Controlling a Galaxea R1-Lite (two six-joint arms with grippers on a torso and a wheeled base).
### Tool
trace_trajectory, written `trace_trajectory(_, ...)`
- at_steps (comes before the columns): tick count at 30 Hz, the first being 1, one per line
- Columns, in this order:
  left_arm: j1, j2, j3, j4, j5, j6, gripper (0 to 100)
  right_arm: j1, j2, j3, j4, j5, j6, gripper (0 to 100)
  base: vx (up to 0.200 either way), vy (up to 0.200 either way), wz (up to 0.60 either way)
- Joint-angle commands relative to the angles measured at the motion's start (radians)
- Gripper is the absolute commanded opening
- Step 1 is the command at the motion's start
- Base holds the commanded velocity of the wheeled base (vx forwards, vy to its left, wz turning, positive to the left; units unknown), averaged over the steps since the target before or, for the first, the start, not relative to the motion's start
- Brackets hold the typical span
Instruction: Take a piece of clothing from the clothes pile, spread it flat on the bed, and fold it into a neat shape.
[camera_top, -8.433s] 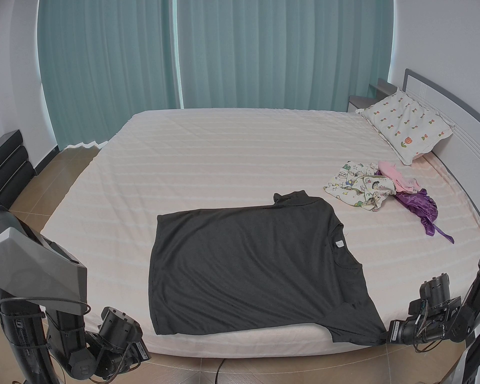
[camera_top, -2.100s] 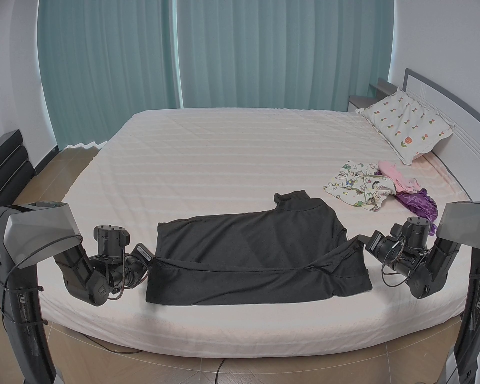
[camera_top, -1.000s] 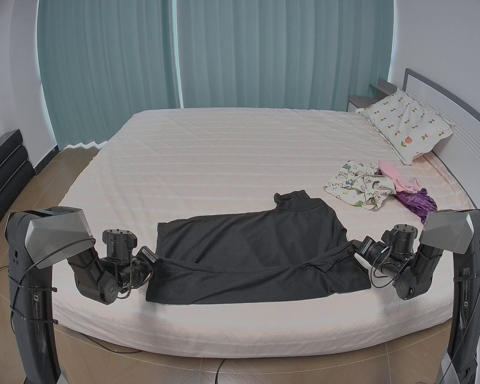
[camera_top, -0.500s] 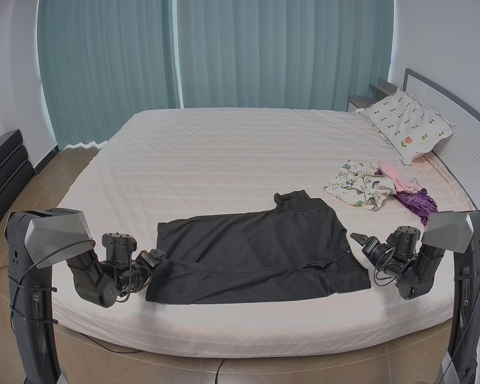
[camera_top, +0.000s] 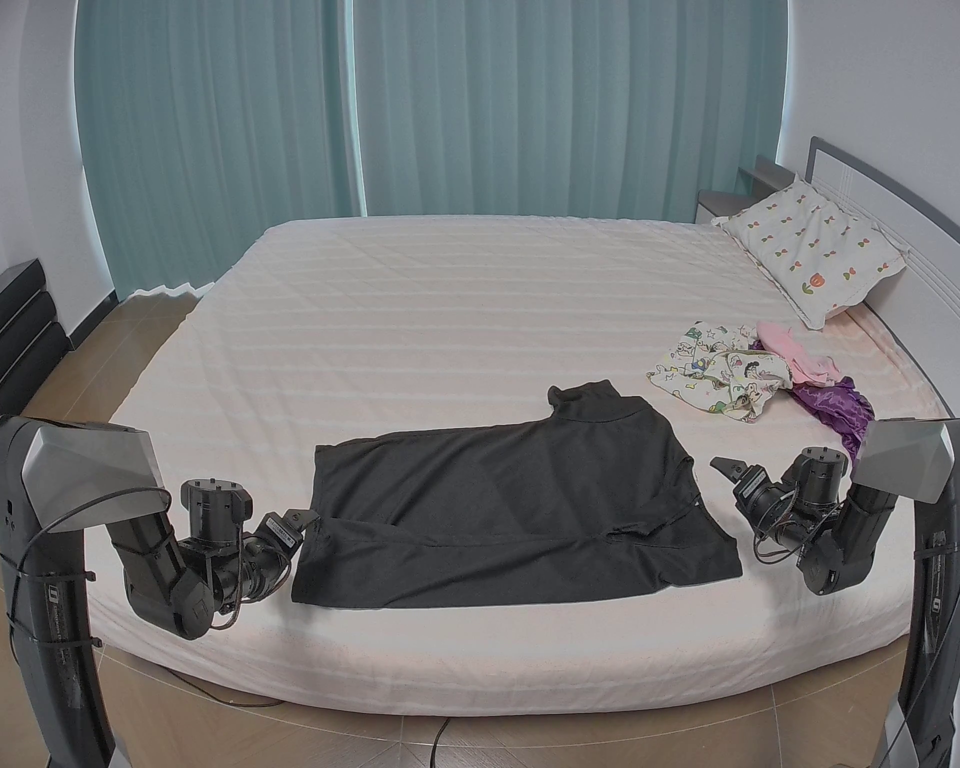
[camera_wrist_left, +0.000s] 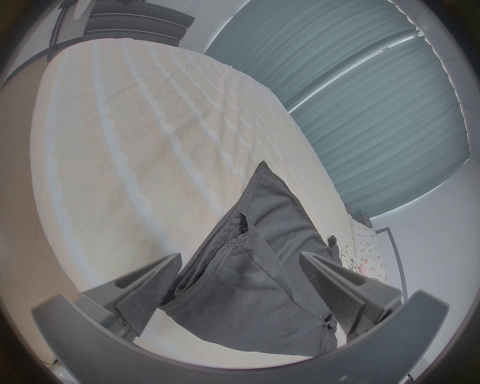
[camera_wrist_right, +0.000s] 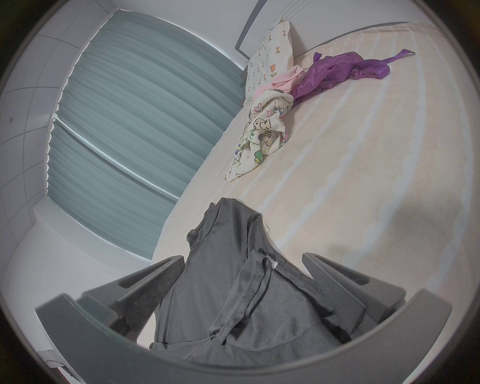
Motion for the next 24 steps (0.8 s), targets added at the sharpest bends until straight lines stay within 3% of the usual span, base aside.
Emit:
trace_trajectory(1, 0.001, -0.012, 0.011, -0.001, 0.0, -0.003, 100, 0.0, 0.008, -0.002, -0.001, 0.001, -0.001, 100, 0.2, 0.0, 0.0)
trace_trajectory(7, -0.002, -0.009, 0.012, -0.004, -0.002, -0.003, 100, 0.0, 0.0, 0.002, -0.012, 0.005, 0.0, 100, 0.2, 0.0, 0.0)
trace_trajectory(16, -0.005, -0.002, 0.012, -0.004, -0.002, 0.005, 100, 0.006, -0.022, 0.058, -0.029, 0.023, -0.004, 100, 0.0, 0.0, 0.0)
trace_trajectory(24, -0.006, 0.003, 0.011, -0.004, -0.002, 0.007, 100, 0.126, -0.066, 0.141, 0.031, 0.029, -0.004, 100, 0.0, 0.0, 0.0)
